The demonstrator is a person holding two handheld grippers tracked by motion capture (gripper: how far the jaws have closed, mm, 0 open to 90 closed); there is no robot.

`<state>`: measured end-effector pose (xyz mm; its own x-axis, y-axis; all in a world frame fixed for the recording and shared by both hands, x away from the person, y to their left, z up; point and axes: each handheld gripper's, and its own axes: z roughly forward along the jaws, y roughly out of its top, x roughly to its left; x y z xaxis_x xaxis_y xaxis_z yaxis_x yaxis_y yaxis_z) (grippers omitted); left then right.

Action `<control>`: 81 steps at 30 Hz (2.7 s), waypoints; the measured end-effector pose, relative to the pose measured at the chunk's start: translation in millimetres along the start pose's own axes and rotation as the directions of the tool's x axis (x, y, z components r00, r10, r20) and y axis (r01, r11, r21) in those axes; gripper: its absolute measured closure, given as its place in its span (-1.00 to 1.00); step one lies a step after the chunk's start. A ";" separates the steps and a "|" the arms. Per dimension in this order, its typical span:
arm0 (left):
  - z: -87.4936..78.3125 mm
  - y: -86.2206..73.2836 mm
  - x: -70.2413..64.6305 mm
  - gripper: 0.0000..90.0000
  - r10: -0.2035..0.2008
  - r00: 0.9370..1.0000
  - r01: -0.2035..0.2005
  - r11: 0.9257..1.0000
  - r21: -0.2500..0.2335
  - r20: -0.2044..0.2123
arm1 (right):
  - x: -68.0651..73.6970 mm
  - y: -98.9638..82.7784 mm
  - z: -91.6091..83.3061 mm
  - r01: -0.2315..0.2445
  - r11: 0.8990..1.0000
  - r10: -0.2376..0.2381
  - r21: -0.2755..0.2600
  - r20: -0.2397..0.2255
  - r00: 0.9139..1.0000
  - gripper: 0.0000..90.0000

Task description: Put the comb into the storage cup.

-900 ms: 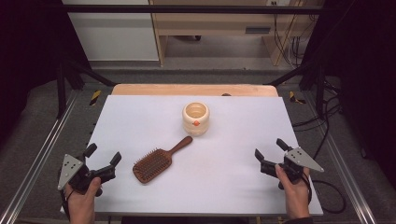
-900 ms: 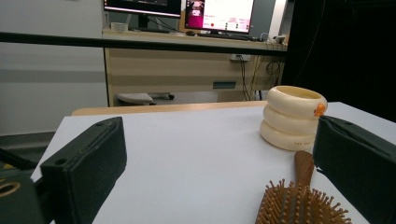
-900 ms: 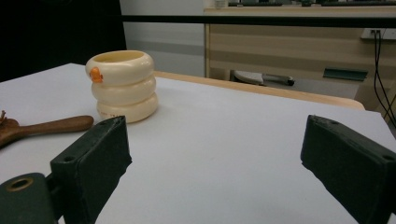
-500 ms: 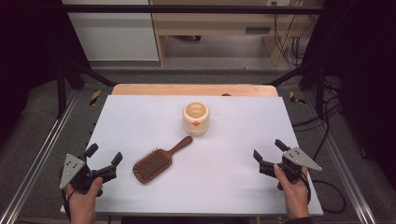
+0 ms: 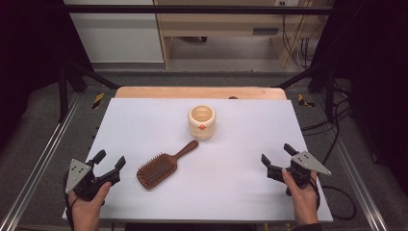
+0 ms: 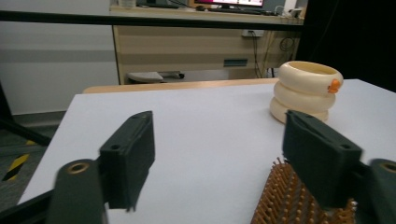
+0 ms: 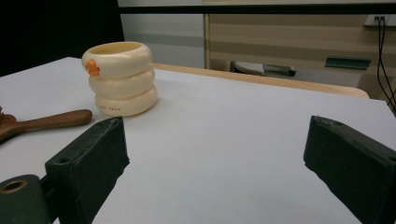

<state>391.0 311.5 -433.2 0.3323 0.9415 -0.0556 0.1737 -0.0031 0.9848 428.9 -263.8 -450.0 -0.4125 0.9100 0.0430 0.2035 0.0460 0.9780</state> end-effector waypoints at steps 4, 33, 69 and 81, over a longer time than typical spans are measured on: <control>-2.6 0.6 0.4 -0.11 -0.003 1.000 0.002 1.000 0.016 0.011 | -0.2 0.0 0.0 0.001 1.000 -0.001 -0.002 -0.003 1.000 -0.86; -9.2 -9.8 -15.1 1.00 0.039 0.993 -0.060 0.978 0.198 0.107 | -1.2 -1.0 -0.4 -0.002 1.000 0.002 0.004 0.017 1.000 -0.85; 9.4 -36.2 -46.9 1.00 -0.009 0.972 -0.092 0.906 0.413 0.236 | 1.4 -2.4 1.9 0.011 1.000 -0.011 0.020 0.008 1.000 -0.85; 15.0 -40.3 -48.4 1.00 -0.017 0.972 -0.089 0.897 0.433 0.235 | 2.1 -3.5 3.2 0.016 1.000 -0.016 0.027 0.005 1.000 -0.85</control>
<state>381.8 261.1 -472.6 0.5378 0.8359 -0.1096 0.5277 -0.2324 0.8170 430.2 -260.8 -454.0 -0.4114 0.9110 0.0265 0.2209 0.0715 0.9727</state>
